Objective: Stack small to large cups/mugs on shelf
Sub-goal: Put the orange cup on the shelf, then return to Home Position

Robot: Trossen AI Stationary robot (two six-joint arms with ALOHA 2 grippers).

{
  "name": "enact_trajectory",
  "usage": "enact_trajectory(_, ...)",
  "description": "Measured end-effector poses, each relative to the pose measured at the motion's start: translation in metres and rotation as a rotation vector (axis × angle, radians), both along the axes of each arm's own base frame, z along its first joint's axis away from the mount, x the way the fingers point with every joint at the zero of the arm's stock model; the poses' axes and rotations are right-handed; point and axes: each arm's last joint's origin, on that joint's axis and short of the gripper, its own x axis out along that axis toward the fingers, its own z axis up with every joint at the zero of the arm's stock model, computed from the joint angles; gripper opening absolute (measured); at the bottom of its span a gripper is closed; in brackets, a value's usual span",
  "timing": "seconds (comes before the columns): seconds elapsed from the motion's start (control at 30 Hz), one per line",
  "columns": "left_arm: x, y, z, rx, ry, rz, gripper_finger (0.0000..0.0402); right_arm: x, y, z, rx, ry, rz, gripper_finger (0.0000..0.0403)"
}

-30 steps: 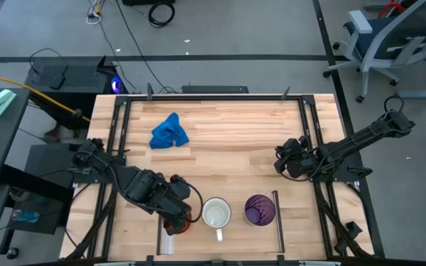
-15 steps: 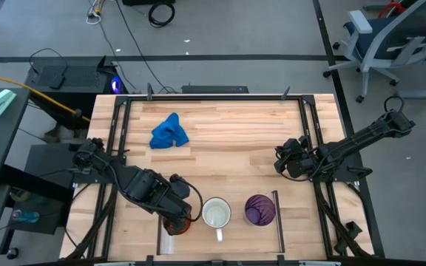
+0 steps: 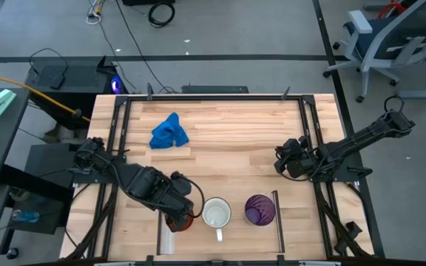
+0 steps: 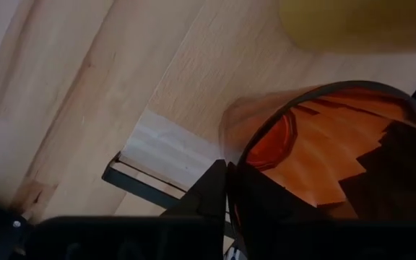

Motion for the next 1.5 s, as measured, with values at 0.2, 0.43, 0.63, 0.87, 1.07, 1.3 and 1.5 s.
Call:
enact_trajectory(0.2, 0.0, 0.0, 0.0, -0.003, 0.002, -0.002, 0.0058, 0.0, 0.0, 0.0, 0.0, 0.0, 0.001, 0.0055)
enact_trajectory(0.43, -0.002, 0.0, 0.003, -0.009, -0.004, -0.006, 0.0078, 0.0, 0.0, 0.0, 0.0, 0.0, 0.0, 0.0055)
enact_trajectory(0.63, -0.009, 0.002, 0.01, -0.022, -0.025, -0.009, 0.0096, 0.0, 0.0, 0.0, 0.0, 0.0, 0.0, 0.0055)
enact_trajectory(0.87, -0.016, 0.006, 0.019, -0.035, -0.05, -0.011, 0.0108, 0.0, 0.0, 0.0, 0.0, 0.0, 0.001, 0.0055)
enact_trajectory(1.07, -0.026, 0.01, 0.03, -0.033, -0.096, -0.011, 0.0106, 0.0, 0.0, 0.0, 0.0, 0.001, 0.0, 0.0055)
enact_trajectory(1.3, -0.041, 0.021, 0.047, 0.013, -0.191, -0.009, 0.0106, 0.0, 0.0, 0.0, 0.0, 0.001, 0.0, 0.0055)
enact_trajectory(1.5, -0.057, 0.037, 0.065, 0.166, -0.321, -0.069, 0.0107, 0.0, 0.0, 0.0, 0.0, 0.001, 0.0, 0.0055)
